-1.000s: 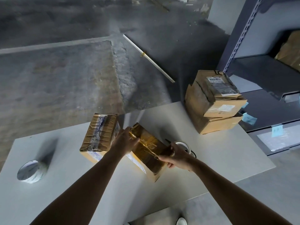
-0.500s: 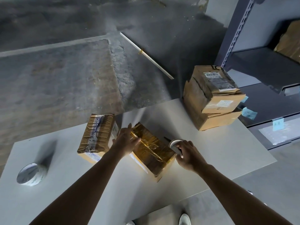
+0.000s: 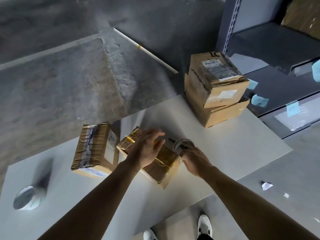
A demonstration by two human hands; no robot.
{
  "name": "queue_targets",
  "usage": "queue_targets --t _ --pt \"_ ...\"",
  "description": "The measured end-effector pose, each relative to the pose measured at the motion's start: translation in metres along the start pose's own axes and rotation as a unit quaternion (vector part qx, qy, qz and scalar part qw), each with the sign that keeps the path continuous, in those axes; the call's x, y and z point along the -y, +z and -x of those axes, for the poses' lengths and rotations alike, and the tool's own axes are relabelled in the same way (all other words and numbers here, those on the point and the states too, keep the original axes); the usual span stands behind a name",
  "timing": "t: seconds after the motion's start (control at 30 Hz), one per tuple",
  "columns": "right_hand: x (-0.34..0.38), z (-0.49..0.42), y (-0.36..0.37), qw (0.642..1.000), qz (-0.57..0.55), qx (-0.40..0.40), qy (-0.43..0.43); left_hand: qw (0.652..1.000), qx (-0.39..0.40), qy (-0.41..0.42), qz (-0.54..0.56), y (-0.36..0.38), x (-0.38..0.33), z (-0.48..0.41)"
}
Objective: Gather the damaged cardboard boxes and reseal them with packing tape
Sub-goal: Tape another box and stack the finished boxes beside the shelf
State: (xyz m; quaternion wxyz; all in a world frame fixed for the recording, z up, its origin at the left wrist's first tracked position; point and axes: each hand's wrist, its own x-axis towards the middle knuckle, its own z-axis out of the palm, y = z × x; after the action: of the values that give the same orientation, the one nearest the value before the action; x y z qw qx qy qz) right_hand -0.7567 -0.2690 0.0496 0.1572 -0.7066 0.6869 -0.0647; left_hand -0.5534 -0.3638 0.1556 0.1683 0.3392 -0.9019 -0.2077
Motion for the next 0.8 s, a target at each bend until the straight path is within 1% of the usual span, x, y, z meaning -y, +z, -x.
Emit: queue_targets --t 0.17,0.23,0.37,0.47,0.53,0.63,0.7,0.8 --pt "-0.003 0.01 -0.027 0.998 -0.044 -0.051 -0.003 0.999 0.034 -0.007 0.003 0.004 -0.013 -0.013" --pt "-0.005 0.012 -0.04 0.995 -0.069 -0.066 -0.009 0.998 0.05 -0.023 -0.001 0.001 -0.021 -0.019" --pt "-0.003 0.015 -0.066 0.986 -0.113 -0.12 -0.026 0.993 0.092 -0.069 -0.006 -0.009 -0.038 -0.034" --pt "0.0 0.014 -0.084 0.981 -0.13 -0.138 -0.048 0.988 0.12 -0.088 0.03 -0.018 -0.043 -0.044" --pt "0.004 0.013 -0.096 0.976 -0.146 -0.148 -0.065 0.985 0.123 -0.103 0.059 -0.023 -0.041 -0.048" --pt "0.013 0.009 -0.106 0.97 -0.172 -0.149 -0.081 0.988 0.081 -0.113 0.071 -0.031 -0.037 -0.048" --pt "0.019 0.004 -0.107 0.968 -0.193 -0.136 -0.081 0.99 0.037 -0.112 0.071 -0.037 -0.034 -0.045" --pt "0.029 -0.004 -0.109 0.964 -0.234 -0.102 -0.071 0.988 -0.003 -0.129 0.087 -0.049 -0.025 -0.039"
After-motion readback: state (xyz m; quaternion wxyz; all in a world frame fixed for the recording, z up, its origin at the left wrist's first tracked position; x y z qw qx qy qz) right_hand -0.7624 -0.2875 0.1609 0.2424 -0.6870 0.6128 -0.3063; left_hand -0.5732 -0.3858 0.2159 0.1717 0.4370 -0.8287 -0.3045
